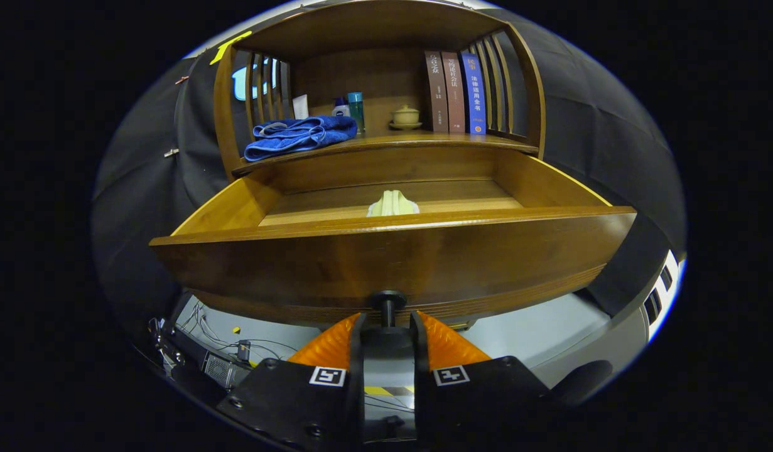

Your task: Pull open the drawer, take out the items inside it, and place them on the countertop above the cabinet.

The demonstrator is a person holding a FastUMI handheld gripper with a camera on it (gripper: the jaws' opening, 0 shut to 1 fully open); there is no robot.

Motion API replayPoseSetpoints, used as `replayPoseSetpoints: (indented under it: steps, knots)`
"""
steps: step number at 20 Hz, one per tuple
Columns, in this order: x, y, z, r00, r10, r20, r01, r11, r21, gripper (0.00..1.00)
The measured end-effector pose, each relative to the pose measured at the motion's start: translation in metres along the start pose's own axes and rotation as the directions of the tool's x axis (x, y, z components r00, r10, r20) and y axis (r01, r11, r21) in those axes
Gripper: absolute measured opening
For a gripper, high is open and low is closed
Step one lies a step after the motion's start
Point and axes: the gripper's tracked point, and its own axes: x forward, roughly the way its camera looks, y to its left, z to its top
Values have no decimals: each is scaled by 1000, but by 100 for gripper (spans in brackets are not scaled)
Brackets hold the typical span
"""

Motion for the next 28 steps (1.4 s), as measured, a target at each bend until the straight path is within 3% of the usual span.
replayPoseSetpoints:
  steps: [2, 3, 8, 10, 15, 21, 26, 28]
  knots:
    - [-4, 1, -2, 1000, -6, 2, 6, 1000, -16, 36]
    - [-6, -2, -6, 1000, -10, -7, 10, 1000, -22, 42]
    - [-40, -7, 15, 999, -39, 24, 38, 998, 41, 91]
    - [-58, -2, 50, 994, -37, 102, 32, 998, 55, 88]
    - [-48, 21, 145, 982, 28, 185, -28, 1000, 1, 99]
    - [57, 18, 153, 999, 7, -44, -8, 999, -35, 100]
    - [105, 7, 135, 979, -46, -197, 31, 996, -78, 96]
    - [113, 5, 116, 955, -66, -288, 35, 993, -113, 95]
